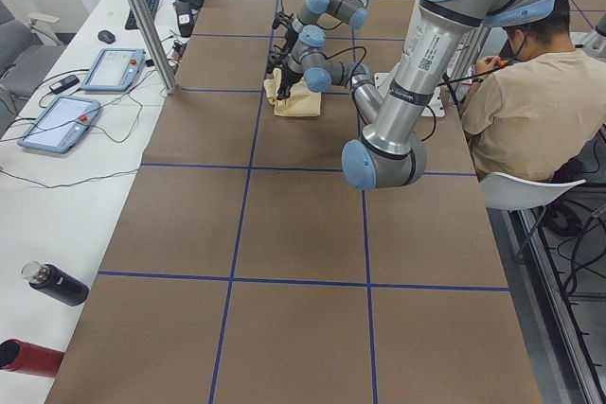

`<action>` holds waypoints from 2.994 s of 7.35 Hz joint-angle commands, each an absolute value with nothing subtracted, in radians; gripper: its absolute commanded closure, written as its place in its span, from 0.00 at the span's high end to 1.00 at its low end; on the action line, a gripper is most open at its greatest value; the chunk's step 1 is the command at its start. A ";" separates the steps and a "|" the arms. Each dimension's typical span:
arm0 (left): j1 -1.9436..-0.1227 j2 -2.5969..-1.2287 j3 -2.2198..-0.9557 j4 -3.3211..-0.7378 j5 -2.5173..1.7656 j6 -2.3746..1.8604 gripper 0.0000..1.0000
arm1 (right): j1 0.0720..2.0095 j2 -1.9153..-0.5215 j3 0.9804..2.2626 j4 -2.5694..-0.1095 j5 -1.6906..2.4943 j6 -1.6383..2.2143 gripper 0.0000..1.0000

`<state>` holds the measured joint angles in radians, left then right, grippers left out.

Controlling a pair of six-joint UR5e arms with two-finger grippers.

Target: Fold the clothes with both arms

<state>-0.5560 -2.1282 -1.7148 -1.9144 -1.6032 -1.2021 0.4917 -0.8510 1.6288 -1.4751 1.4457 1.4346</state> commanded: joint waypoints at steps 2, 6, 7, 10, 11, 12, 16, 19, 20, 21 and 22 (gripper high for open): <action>-0.612 -2.054 -1.793 -1.922 -1.701 -1.014 1.00 | 0.461 -0.830 1.625 -1.479 1.485 1.436 1.00; -0.614 -2.042 -1.796 -1.924 -1.703 -1.012 1.00 | 0.374 -0.828 1.530 -1.476 1.396 1.421 0.46; -0.614 -2.042 -1.796 -1.924 -1.703 -1.012 1.00 | 0.397 -0.810 1.523 -1.477 1.394 1.414 0.43; -0.614 -2.042 -1.798 -1.924 -1.703 -1.012 1.00 | 0.527 -0.625 1.206 -1.374 1.400 1.367 0.28; -0.612 -2.042 -1.798 -1.924 -1.703 -1.012 1.00 | 0.578 -0.588 1.096 -1.282 1.408 1.353 0.26; -0.611 -2.042 -1.798 -1.924 -1.703 -1.017 1.00 | 0.624 -0.584 1.101 -1.275 1.464 1.288 0.40; -0.624 -2.036 -1.862 -1.890 -1.727 -1.011 1.00 | 0.762 -0.703 1.401 -1.473 1.782 1.156 1.00; -0.695 -1.933 -2.072 -1.659 -1.752 -0.861 1.00 | 0.927 -1.065 1.844 -1.644 1.971 0.813 1.00; -0.777 -1.852 -2.115 -1.658 -1.810 -0.731 1.00 | 1.006 -1.172 1.895 -1.643 2.035 0.658 1.00; -0.901 -1.776 -2.126 -1.658 -1.872 -0.528 1.00 | 1.103 -1.278 1.910 -1.634 2.102 0.465 1.00; -1.034 -1.710 -2.122 -1.660 -1.938 -0.330 1.00 | 1.205 -1.383 1.908 -1.629 2.159 0.276 1.00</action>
<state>-0.8795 -1.7982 -2.1121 -1.6620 -1.8594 -0.5682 1.0807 -1.2464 1.8917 -1.6346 2.0812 0.5121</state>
